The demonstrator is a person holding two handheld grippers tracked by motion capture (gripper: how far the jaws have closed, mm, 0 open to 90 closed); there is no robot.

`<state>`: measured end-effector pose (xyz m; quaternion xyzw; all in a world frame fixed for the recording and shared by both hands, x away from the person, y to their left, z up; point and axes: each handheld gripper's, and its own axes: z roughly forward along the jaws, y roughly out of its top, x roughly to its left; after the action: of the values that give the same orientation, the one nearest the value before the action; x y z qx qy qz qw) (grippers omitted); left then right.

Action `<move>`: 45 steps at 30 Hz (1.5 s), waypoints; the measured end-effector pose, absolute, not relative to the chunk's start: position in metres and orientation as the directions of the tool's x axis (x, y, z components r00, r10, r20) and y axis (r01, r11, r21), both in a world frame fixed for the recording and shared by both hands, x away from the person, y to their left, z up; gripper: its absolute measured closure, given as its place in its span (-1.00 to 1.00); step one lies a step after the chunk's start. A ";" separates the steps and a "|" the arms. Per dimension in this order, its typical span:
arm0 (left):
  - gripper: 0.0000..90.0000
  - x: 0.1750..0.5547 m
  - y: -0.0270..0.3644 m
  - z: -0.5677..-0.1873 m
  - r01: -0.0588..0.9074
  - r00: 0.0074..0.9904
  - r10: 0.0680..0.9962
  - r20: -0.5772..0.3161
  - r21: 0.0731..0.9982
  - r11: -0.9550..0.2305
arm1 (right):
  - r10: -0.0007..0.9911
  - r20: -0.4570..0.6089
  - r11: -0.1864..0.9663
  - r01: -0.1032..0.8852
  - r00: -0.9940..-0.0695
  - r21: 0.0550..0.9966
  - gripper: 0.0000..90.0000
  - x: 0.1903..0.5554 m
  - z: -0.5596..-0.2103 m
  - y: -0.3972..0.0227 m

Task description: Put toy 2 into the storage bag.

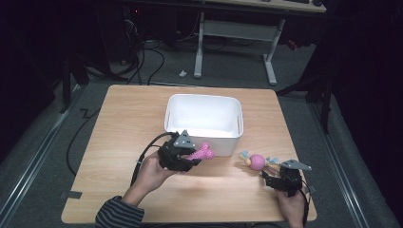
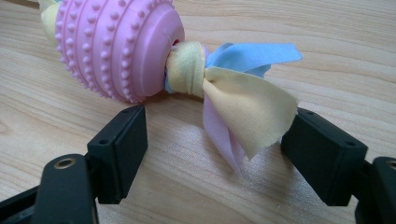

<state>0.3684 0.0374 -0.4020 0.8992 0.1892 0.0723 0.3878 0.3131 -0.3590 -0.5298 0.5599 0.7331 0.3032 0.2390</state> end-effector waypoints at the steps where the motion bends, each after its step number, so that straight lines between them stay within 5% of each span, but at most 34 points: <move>1: 0.31 0.370 0.038 -0.399 0.287 0.917 0.399 -0.020 0.728 -0.623 | 0.966 -0.010 0.188 0.675 -0.259 0.714 -0.49 0.313 -0.530 -0.359; 45: 0.31 0.433 0.034 -0.347 0.315 0.878 0.479 0.008 0.743 -0.591 | 0.966 -0.011 0.189 0.674 -0.259 0.714 -0.49 0.313 -0.530 -0.359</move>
<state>0.4327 0.0342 -0.3474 0.8857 0.2240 0.1041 0.3930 0.3130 -0.3591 -0.5299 0.5595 0.7328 0.3043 0.2397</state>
